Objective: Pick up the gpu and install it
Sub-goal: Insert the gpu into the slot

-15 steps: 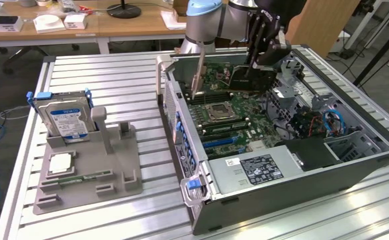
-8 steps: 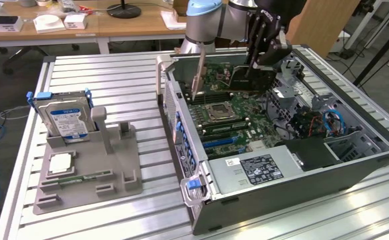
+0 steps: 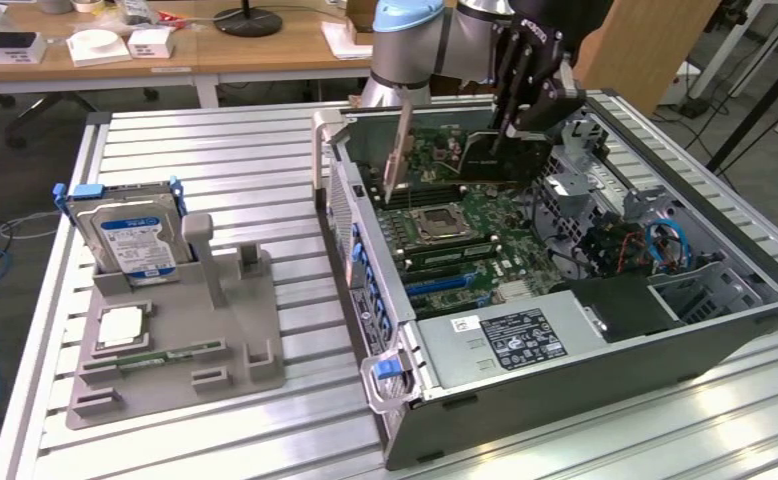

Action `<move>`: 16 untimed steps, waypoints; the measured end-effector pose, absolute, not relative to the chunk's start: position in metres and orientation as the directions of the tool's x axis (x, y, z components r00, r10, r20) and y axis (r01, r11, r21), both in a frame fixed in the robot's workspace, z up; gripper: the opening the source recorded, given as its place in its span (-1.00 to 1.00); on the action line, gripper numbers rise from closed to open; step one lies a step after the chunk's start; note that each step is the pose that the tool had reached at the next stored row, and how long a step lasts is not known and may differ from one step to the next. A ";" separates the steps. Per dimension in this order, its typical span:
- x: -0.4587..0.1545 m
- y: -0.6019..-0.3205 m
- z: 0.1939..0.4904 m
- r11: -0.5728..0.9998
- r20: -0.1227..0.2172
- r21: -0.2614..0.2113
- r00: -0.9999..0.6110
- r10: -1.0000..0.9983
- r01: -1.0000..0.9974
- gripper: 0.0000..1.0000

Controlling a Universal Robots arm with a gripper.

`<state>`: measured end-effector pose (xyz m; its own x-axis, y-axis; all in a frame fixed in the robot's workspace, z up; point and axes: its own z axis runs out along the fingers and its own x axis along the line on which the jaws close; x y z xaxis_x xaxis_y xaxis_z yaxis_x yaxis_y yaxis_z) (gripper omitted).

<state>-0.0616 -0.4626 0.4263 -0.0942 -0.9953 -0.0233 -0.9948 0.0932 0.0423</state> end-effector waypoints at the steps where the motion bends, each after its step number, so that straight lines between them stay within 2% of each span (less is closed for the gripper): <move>1: -0.062 -0.463 0.426 0.089 -0.023 0.042 -0.090 -0.996 -0.995 -0.48; 16: -0.062 -0.463 0.426 0.035 -0.023 0.042 -0.036 -0.999 -0.998 -0.48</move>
<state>-0.0616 -0.4626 0.4263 -0.0364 -0.9991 -0.0233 -0.9985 0.0354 0.0423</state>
